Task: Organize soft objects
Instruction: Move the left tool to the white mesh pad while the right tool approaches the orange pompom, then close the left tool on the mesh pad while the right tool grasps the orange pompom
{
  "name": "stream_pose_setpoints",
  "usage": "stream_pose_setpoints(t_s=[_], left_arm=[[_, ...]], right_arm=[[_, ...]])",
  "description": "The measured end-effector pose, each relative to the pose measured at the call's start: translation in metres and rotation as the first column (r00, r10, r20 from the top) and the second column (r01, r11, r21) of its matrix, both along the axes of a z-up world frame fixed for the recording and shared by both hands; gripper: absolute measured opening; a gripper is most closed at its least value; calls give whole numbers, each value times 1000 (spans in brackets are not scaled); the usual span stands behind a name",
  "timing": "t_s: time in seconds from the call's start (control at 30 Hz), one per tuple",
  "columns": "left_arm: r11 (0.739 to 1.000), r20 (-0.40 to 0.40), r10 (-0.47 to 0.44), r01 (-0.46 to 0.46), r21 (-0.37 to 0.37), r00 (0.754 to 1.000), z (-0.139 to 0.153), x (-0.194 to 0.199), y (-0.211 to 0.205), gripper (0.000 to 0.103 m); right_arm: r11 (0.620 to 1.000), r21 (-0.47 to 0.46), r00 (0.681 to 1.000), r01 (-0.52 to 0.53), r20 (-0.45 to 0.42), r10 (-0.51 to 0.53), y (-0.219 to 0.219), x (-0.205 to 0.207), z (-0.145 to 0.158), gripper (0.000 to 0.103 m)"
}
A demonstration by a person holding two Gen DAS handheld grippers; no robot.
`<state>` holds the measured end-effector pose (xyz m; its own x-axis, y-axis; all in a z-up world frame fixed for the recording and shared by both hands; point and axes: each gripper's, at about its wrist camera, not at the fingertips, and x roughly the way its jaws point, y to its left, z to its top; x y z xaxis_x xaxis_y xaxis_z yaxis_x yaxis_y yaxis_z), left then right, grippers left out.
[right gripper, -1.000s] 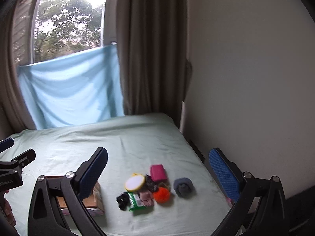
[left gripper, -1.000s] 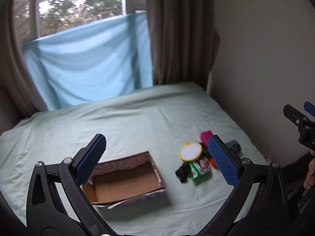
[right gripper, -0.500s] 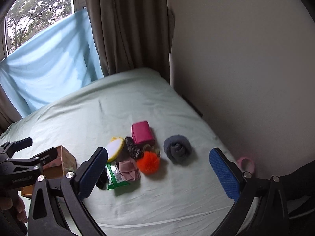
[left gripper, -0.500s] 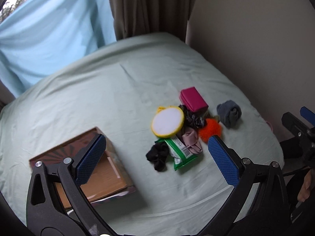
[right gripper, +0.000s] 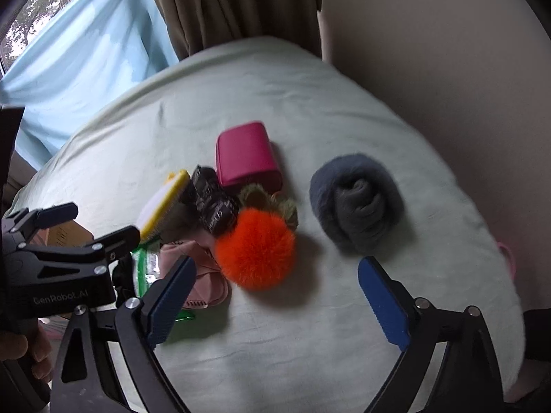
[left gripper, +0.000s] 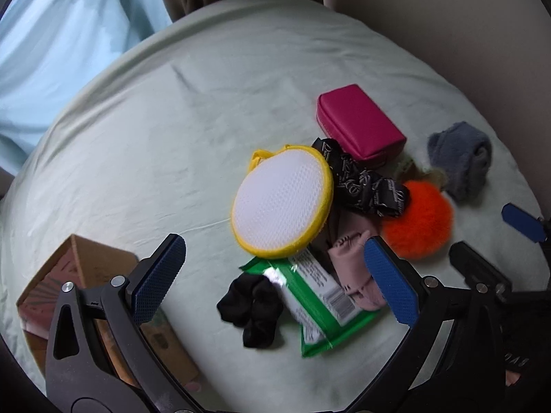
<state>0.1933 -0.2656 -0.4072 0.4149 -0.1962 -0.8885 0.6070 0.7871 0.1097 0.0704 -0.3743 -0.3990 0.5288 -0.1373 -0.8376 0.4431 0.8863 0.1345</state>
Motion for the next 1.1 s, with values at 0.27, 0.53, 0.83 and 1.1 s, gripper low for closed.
stream_pose_setpoints(t_s=[0.27,0.53,0.83,1.1], left_arm=[[999,-23,26,-25,29,999,-34,28,-24,101],[998,-75,42,-39,39,996,-46,46,-31,61],[998,-77,44,-41,37,996,-48,56,-24,25],[998,-34,57,-57,4,998,-22,48,-15,17]], right_arm=[[998,43,999,-50,-19,51,-11,28,-42,88],[988,115,993,-104,-40,109,-17,53,-64,61],[985,131,992,-116,-39,122,-22,62,-65,38],[991,90,995,-96,-4,97,-18,48,-42,36]])
